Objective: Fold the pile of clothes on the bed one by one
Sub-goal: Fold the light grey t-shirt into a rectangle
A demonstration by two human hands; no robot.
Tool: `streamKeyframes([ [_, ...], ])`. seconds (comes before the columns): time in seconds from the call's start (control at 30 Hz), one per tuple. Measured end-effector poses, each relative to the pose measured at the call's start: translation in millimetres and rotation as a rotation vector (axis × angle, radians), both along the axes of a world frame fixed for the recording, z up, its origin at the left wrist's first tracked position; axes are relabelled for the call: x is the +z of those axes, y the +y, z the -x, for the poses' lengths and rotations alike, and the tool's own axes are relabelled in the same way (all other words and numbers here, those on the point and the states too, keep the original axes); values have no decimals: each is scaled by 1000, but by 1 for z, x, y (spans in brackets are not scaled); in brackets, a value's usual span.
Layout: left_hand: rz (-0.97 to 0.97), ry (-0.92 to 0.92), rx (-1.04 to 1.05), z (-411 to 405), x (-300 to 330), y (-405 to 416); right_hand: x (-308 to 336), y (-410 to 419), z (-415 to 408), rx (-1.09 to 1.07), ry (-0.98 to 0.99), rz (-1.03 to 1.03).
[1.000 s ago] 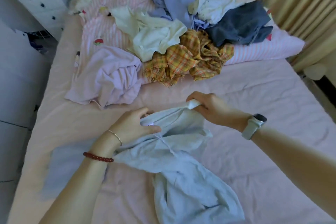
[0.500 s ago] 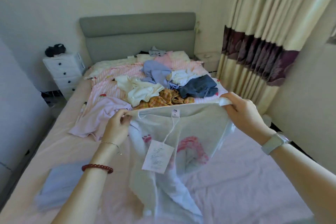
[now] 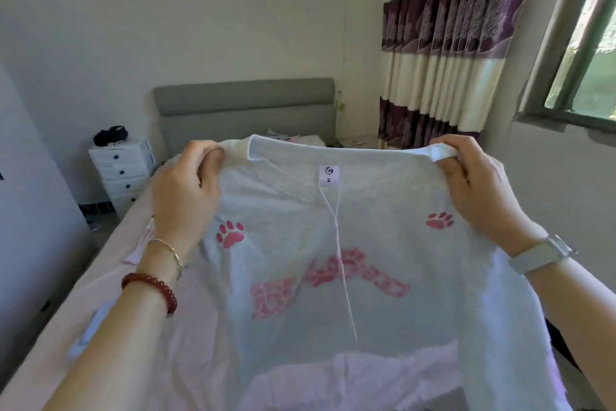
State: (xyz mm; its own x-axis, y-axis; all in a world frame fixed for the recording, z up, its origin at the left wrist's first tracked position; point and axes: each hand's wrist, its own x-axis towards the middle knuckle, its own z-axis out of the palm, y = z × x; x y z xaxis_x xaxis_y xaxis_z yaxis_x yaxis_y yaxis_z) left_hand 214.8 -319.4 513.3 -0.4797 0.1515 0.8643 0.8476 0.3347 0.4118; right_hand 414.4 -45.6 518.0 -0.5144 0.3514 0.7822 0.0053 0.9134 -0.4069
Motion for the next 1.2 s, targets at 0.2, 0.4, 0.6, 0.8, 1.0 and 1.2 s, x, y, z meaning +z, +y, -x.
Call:
streamKeyframes([
  [0.2,113,-26,7,26,-17,9,-18,23,20,-127,-141,-135],
  [0.4,364,-8,101,104,-77,34,-80,60,92,-131,-437,-63],
  [0.6,588,-122,135,242,-173,98,-174,127,232,-165,-698,71],
  [0.8,767,-415,106,380,-279,180,-282,197,375,-173,-912,254],
  [1.0,811,-636,239,460,-408,231,-393,220,456,-276,-997,347],
  [1.2,907,-728,102,377,-506,250,-501,196,411,-287,-1004,646],
])
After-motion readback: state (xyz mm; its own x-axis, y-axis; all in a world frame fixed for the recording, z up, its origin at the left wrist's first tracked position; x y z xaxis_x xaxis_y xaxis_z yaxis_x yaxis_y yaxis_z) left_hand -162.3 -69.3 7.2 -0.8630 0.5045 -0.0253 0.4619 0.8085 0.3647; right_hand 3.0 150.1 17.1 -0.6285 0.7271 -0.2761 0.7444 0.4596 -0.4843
